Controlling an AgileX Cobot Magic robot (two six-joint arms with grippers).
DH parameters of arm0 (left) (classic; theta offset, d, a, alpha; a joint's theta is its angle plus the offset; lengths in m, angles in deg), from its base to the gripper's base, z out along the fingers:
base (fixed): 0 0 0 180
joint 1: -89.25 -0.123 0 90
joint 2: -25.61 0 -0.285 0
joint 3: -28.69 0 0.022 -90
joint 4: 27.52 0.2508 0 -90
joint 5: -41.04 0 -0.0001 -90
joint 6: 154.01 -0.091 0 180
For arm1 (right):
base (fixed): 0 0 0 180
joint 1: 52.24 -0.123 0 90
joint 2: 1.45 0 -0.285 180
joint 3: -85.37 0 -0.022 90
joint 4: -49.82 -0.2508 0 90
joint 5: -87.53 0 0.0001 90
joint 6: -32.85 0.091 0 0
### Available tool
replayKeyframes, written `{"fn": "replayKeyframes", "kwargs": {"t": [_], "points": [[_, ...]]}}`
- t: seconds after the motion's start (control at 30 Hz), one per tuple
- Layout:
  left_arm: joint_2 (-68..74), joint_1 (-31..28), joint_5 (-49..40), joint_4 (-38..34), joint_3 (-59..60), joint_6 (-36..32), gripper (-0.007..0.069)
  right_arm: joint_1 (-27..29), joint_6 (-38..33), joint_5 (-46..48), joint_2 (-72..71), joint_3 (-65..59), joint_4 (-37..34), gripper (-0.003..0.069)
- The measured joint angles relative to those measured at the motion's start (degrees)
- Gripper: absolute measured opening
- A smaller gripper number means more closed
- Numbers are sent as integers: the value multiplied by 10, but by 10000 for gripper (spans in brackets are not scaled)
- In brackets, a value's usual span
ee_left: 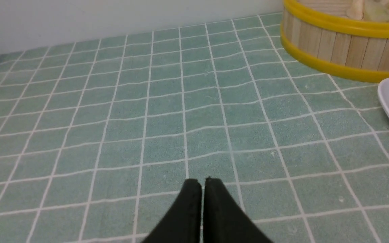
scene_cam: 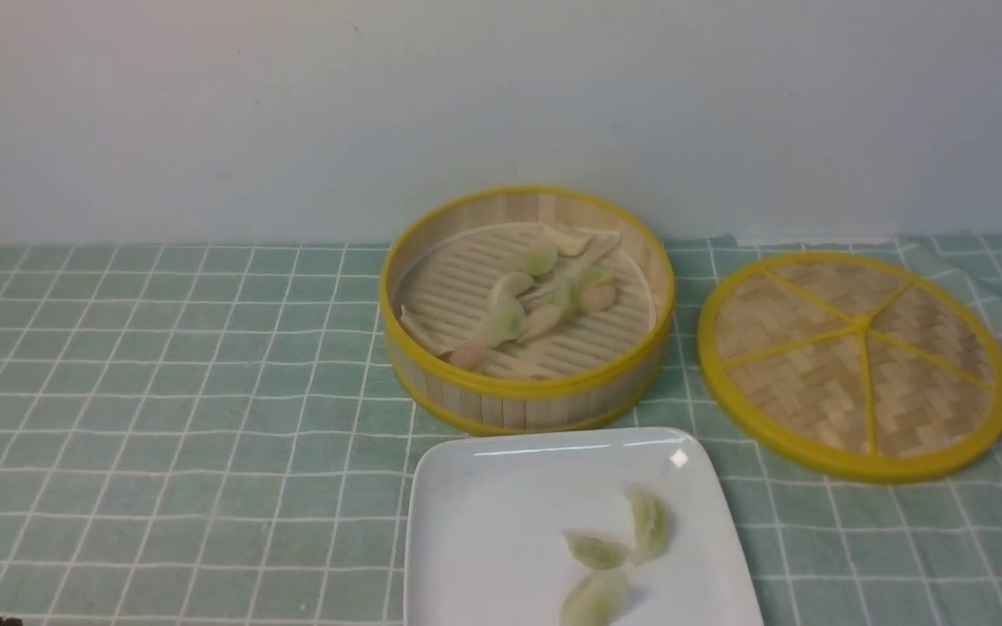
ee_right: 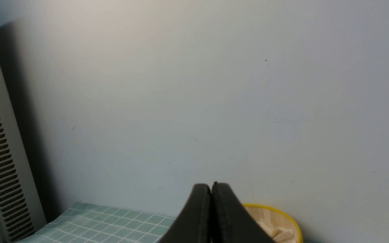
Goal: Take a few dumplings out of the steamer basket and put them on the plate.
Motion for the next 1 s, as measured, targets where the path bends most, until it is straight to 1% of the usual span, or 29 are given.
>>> {"fn": "replayKeyframes", "kwargs": {"t": [0.8,0.93,1.0], "points": [[0,0,0,-2,0,0,-6,0,-2,1,0,0,1,-13],[0,0,0,-2,0,0,-6,2,-13,12,-5,-7,28,-13],[0,0,0,-3,0,0,-6,26,-13,13,-16,-26,44,-13]]}}
